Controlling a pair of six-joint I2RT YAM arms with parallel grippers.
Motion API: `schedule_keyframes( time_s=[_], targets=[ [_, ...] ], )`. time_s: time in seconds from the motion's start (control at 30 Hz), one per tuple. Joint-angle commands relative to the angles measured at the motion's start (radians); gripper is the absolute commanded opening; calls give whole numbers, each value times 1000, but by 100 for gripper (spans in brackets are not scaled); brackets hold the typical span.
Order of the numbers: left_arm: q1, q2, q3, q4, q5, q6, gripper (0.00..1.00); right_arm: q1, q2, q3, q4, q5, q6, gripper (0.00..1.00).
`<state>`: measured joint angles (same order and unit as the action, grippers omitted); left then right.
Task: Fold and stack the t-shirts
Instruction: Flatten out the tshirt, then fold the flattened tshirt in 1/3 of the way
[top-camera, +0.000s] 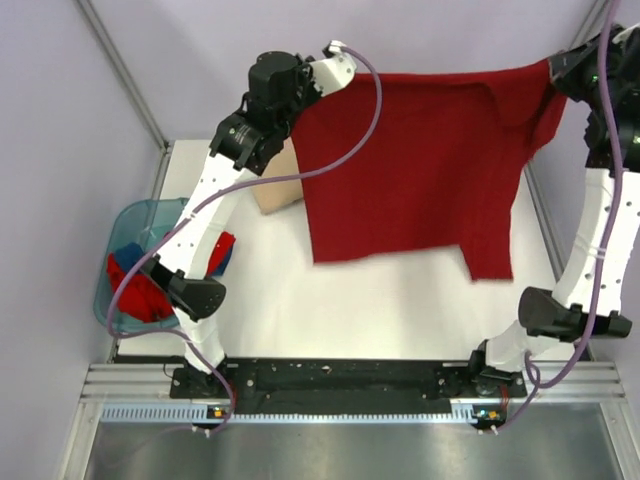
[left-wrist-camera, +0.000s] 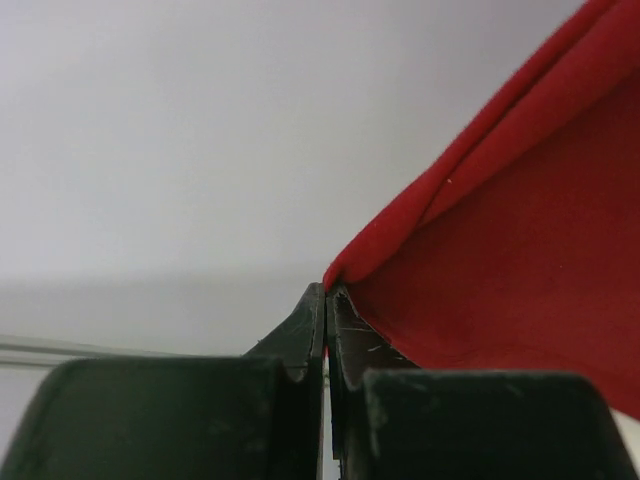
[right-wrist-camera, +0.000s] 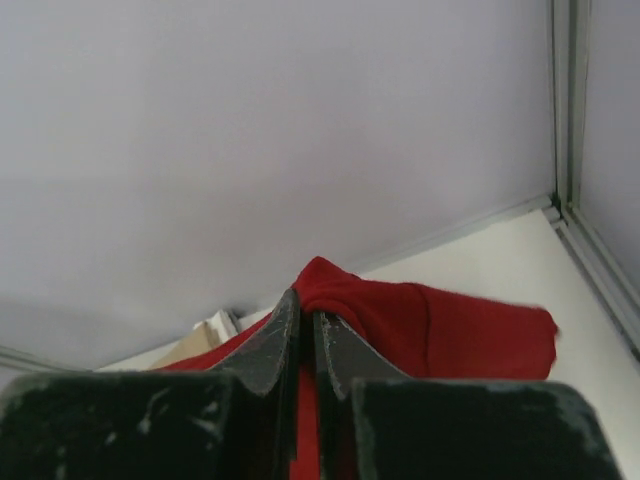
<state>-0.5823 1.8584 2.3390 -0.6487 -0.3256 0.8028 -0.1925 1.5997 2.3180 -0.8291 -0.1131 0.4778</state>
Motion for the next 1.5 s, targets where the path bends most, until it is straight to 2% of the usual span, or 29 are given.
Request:
schedule_keyframes(
  time_s=[0.0, 0.1, 0.2, 0.33, 0.43, 0.5, 0.6, 0.7, 0.77, 0.83, 0.93, 1.13, 1.27, 1.47],
  targets=[
    [4, -73, 95, 209, -98, 78, 0, -13, -165, 97, 107, 20, -94, 0],
    [4, -97, 83, 115, -58, 30, 0, -13, -292, -89, 108, 35, -114, 0],
    [4, -149, -31, 38, 15, -22, 0, -13, -421, -351, 108, 23, -110, 0],
    [2, -234, -232, -116, 156, -48, 0, -13, -634, -679, 84, 44, -85, 0],
    [4, -290, -392, -244, 206, -65, 0, -13, -757, -862, -5, 55, -42, 0],
    [4, -329, -528, -301, 221, -77, 0, -13, -823, -983, -76, 12, -1, 0],
    [4, -399, -743, -367, 259, -82, 0, -13, -902, -1216, -142, -132, 48, 0],
    [-8, -461, -996, -396, 383, -134, 0, -12, -945, -1457, -180, -201, 56, 0],
    [-30, -502, -1149, -373, 445, -157, 0, -10, -960, -1560, -191, -253, 62, 0],
    [-68, -540, -1263, -342, 480, -165, 0, -10, -974, -1614, -205, -280, 74, 0],
    [-100, -565, -1378, -292, 476, -166, 0, -10, -995, -1637, -226, -237, 85, 0],
    [-99, -507, -1385, -206, 426, -165, 0, -10, -965, -1632, -185, -168, 143, 0],
    [-85, -400, -1278, -99, 288, -183, 0, -10, -888, -1639, -73, -117, 196, 0],
    [-77, -210, -1087, -40, 206, -159, 0, -10, -674, -1582, 103, 24, 196, 0]
  ],
)
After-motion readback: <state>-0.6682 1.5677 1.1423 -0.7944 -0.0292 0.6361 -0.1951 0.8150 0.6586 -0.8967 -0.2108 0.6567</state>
